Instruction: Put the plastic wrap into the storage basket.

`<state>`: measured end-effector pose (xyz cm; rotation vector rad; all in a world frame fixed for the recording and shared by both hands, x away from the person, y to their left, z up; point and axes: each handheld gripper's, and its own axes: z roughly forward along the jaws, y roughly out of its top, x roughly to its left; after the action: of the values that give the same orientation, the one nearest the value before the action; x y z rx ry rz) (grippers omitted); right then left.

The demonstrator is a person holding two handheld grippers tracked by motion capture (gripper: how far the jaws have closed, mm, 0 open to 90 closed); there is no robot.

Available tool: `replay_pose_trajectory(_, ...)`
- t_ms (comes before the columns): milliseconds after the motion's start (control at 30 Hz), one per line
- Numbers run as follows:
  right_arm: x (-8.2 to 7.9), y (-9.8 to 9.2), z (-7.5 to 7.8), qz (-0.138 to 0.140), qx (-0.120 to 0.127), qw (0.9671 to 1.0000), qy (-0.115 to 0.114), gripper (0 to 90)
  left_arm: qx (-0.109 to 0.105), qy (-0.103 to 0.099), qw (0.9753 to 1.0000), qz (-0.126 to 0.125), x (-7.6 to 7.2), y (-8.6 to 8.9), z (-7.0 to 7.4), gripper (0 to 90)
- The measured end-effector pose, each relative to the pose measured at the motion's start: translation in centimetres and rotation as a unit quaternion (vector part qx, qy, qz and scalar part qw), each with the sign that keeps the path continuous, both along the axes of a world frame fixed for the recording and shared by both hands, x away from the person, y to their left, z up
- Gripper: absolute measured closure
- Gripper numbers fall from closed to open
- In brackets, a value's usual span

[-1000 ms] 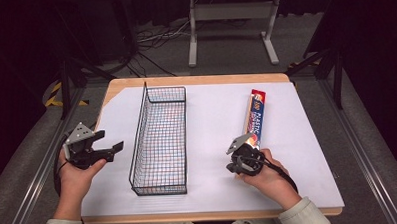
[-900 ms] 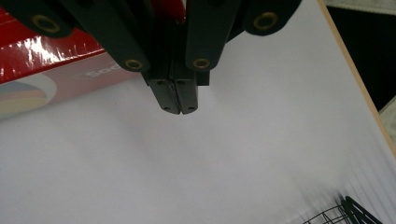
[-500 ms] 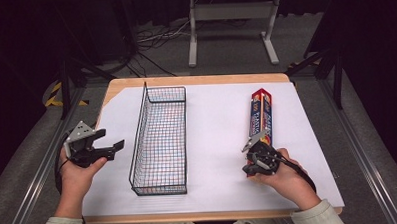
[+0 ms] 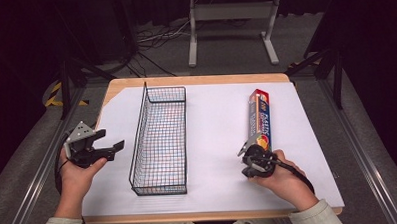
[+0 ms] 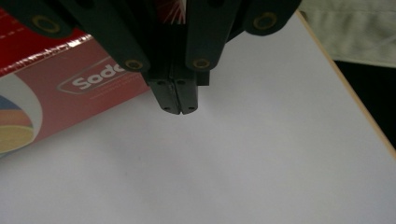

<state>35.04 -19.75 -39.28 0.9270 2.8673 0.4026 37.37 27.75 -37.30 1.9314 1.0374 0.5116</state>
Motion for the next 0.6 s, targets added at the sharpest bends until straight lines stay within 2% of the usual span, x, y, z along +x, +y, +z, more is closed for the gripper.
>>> replay_pose_trajectory(33,0.0,0.2,-0.3,-0.002,-0.018,0.9998,0.006,90.0,-0.003,0.003,1.0,0.002,0.0,0.1,0.0,19.7)
replay_pose_trajectory(67,0.0,0.4,-0.8,0.001,-0.055,0.9984,0.014,90.0,-0.003,0.002,1.0,0.003,0.0,0.1,0.0,19.7)
replay_pose_trajectory(100,0.0,0.2,-1.2,0.002,-0.073,0.9971,0.021,90.0,-0.004,0.001,1.0,0.004,0.0,0.2,0.0,19.7)
replay_pose_trajectory(167,0.1,-0.2,-1.0,-0.003,-0.064,0.9977,0.024,90.0,-0.006,0.002,1.0,0.004,-0.1,0.4,0.0,19.7)
replay_pose_trajectory(233,0.2,-0.8,-1.0,-0.017,-0.086,0.9958,0.026,90.0,-0.007,0.001,1.0,0.004,-0.1,0.4,0.0,19.7)
replay_pose_trajectory(300,0.2,-1.0,-1.1,-0.019,-0.094,0.995,0.028,90.0,-0.007,0.001,1.0,0.003,0.0,0.4,0.0,19.7)
replay_pose_trajectory(333,0.2,-1.2,-1.1,-0.016,-0.078,0.9964,0.029,89.3,-0.006,0.001,1.0,0.004,0.0,0.3,0.0,19.7)
replay_pose_trajectory(367,0.2,-1.2,-1.1,-0.016,-0.078,0.9964,0.029,89.3,-0.006,0.001,1.0,0.004,0.0,0.3,0.0,19.6)
replay_pose_trajectory(433,0.2,-1.4,-0.6,0.0,-0.036,0.9987,0.036,84.3,-0.004,0.001,1.0,0.003,0.1,0.2,0.0,19.7)
replay_pose_trajectory(467,0.0,-1.4,-0.3,-0.005,-0.029,0.9991,0.03,81.7,-0.004,0.0,1.0,0.003,0.1,0.2,0.0,19.6)
replay_pose_trajectory(500,0.0,-1.5,0.1,0.0,-0.011,0.9996,0.025,78.6,-0.003,-0.001,1.0,0.002,0.1,0.1,0.0,19.7)
replay_pose_trajectory(533,-0.1,-1.7,0.6,0.002,0.024,0.9995,0.021,74.3,-0.003,-0.001,1.0,0.002,0.1,0.2,0.0,19.7)
replay_pose_trajectory(600,-0.1,-1.9,1.4,0.008,0.058,0.9983,0.005,70.7,-0.006,0.001,1.0,0.003,0.1,0.2,0.0,19.6)
